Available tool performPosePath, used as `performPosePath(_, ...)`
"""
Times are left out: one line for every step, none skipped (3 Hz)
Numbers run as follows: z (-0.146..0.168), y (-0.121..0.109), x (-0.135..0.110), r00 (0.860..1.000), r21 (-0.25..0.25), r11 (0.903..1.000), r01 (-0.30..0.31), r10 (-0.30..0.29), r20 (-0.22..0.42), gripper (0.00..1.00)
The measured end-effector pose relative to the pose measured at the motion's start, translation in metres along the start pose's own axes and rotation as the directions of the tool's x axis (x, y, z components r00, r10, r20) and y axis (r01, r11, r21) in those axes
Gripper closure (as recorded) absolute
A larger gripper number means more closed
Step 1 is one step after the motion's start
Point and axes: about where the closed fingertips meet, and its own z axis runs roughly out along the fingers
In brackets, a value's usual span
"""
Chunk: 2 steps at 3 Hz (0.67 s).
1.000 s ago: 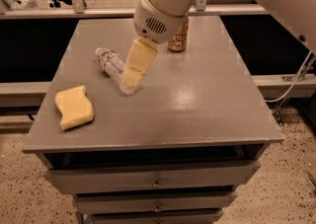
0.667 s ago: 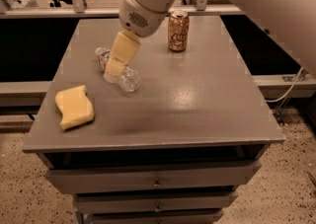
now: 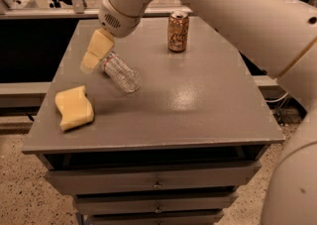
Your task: Place water bottle upright
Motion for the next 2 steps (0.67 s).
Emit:
performPosePath(0.03, -0.004, 0.0, 0.994, 0.011, 0.9946, -0.103, 0.103, -0.021, 0.0)
performPosePath(0.056, -0.012, 0.002, 0.981, 0.032, 0.9819, -0.187, 0.188, -0.047, 0.0)
